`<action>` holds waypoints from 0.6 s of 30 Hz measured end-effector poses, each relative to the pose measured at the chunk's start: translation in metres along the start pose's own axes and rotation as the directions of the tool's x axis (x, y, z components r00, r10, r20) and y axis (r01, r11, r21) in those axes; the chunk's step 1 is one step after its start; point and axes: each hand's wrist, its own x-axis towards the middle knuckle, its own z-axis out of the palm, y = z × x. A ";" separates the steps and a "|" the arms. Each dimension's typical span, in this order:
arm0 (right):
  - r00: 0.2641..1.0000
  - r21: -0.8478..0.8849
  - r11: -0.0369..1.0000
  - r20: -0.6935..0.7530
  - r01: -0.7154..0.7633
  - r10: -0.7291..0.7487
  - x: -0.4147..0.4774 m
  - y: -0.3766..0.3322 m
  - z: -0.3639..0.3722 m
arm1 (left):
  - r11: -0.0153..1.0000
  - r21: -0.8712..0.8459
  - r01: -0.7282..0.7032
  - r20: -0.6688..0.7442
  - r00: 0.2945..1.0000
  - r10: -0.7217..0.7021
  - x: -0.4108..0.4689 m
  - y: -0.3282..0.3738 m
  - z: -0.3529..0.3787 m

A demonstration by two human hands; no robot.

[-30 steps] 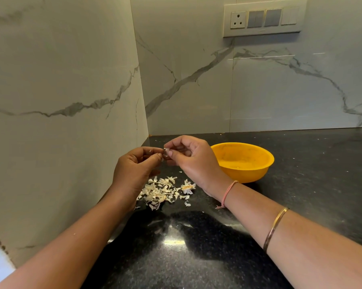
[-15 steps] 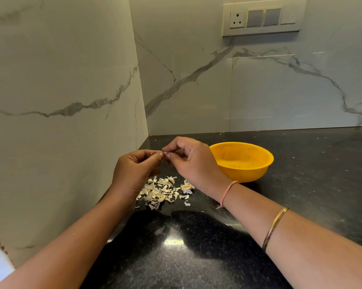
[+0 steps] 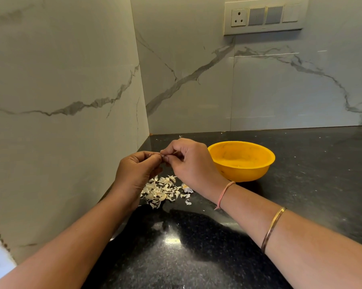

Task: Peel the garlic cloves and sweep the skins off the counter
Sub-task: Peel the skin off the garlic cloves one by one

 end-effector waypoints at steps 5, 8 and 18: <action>0.990 0.172 0.975 0.024 -0.142 0.140 -0.001 0.001 0.003 | 1.000 0.017 -0.015 0.013 1.000 0.014 0.000 0.001 0.001; 0.982 0.248 0.950 0.029 -0.189 0.187 -0.002 0.001 0.003 | 0.999 0.030 -0.011 0.000 1.000 0.011 0.000 0.001 0.001; 0.888 0.670 0.612 0.167 -0.420 0.427 0.002 -0.004 -0.009 | 0.992 0.125 0.031 -0.141 0.990 -0.013 0.006 -0.002 -0.006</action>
